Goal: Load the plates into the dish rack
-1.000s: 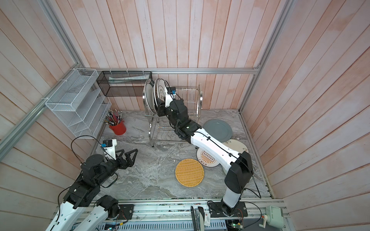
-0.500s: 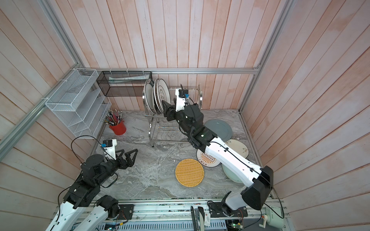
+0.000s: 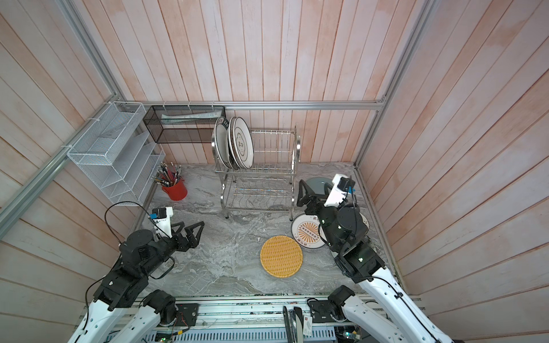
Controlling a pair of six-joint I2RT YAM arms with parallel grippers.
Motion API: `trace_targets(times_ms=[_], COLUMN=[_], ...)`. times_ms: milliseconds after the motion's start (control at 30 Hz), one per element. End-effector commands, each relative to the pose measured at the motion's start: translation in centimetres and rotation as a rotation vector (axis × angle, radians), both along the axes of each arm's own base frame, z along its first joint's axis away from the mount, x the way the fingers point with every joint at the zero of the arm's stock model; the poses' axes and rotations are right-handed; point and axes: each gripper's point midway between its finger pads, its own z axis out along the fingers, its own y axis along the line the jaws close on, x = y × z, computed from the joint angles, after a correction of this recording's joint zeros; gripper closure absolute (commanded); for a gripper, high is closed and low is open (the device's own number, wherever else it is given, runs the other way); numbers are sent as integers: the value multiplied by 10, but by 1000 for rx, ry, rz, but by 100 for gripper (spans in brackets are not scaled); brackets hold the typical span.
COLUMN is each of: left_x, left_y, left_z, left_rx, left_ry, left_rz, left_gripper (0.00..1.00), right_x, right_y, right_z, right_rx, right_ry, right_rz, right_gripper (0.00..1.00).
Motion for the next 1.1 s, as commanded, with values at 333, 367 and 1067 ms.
trace_targets(times_ms=[333, 367, 1067], left_x=[-4, -4, -26], left_y=[-3, -3, -37], left_z=[-1, 0, 14], left_rx=[1, 1, -68], left_ry=[-6, -9, -58], left_rz=[-26, -27, -252], left_gripper=[0, 0, 0], right_x=[8, 8, -13], right_y=[-102, -109, -159], right_z=[-153, -162, -263], right_rx=[289, 321, 615], right_ry=[353, 378, 527], right_rz=[-286, -301, -448], right_gripper=[2, 2, 5])
